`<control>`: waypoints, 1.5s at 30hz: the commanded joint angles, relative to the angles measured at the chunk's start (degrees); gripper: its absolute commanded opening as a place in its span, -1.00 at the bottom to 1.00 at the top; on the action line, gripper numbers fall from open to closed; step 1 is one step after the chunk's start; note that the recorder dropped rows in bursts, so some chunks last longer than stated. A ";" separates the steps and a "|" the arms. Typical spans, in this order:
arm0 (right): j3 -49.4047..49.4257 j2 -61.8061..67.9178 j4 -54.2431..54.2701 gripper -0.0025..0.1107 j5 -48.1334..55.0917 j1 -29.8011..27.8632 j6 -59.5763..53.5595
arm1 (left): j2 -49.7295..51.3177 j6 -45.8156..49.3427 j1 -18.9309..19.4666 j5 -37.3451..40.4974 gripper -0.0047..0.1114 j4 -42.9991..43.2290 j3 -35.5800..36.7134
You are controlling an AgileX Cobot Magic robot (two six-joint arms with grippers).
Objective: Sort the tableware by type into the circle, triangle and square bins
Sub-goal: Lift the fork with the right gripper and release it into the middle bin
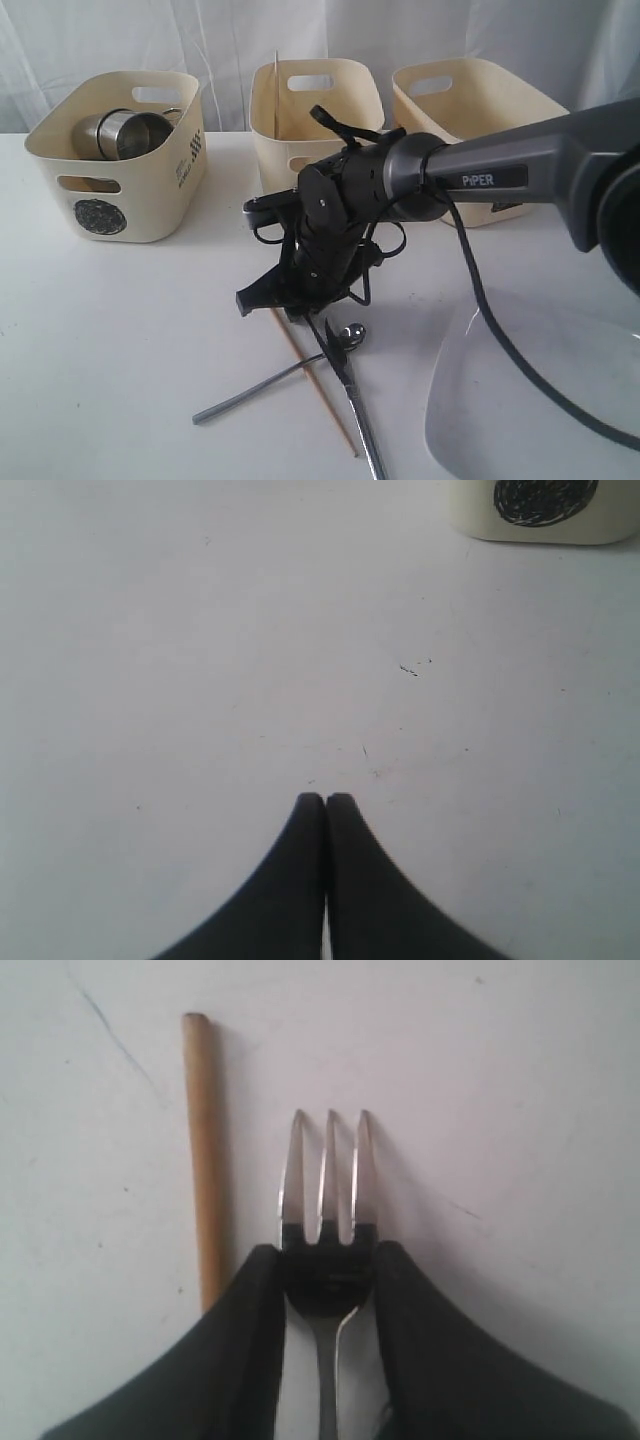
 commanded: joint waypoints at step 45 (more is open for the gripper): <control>-5.35 -10.85 17.22 -0.96 -39.86 -14.26 1.44 | -0.26 -0.12 -0.36 -0.04 -0.92 0.09 0.25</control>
